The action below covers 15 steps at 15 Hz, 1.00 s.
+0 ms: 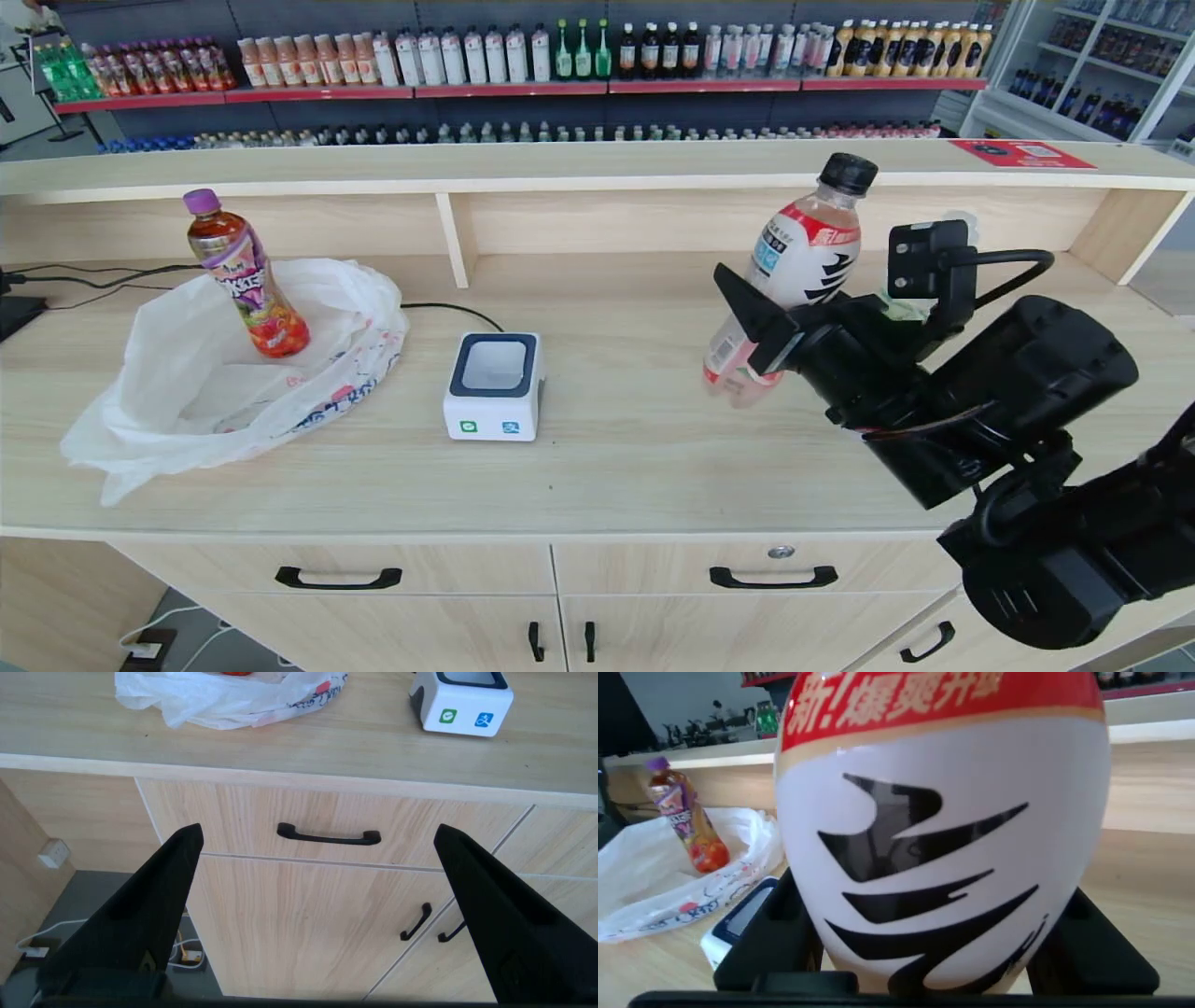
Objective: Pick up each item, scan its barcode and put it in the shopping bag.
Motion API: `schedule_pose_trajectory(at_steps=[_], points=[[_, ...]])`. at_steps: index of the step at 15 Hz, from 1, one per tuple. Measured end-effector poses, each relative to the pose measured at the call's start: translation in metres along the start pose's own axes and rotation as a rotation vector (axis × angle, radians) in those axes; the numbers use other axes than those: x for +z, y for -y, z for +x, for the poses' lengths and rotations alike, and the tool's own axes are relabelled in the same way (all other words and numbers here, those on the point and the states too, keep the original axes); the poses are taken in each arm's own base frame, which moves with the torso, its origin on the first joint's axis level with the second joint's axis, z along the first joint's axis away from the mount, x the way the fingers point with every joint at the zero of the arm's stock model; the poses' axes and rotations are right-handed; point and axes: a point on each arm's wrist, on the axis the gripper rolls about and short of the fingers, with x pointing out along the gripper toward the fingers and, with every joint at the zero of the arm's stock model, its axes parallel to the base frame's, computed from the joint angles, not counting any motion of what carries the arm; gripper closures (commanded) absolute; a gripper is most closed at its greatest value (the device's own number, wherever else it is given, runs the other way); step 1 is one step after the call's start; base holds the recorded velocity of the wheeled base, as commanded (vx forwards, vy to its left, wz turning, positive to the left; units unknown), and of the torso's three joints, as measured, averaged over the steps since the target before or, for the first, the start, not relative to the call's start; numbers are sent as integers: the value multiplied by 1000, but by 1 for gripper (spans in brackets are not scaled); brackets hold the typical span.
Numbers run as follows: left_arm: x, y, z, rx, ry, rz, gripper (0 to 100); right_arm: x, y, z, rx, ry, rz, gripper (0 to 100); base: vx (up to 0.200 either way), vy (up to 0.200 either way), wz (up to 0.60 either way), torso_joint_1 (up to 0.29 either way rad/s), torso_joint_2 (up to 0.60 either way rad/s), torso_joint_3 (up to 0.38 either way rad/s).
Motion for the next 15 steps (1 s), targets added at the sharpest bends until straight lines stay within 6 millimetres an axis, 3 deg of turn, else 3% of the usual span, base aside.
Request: schedule_pose_trajectory(at_steps=[4,10,15], points=[[0,0,0,0,0,1,0,18,-23,-7,83,36,106,100,0,0,0,0,0,0],[0,0,0,0,0,0,0,51,-33,-22,409,61,258,100,0,0,0,0,0,0],[0,0,0,0,0,0,0,82,-57,-47,619,82,365,100,0,0,0,0,0,0]])
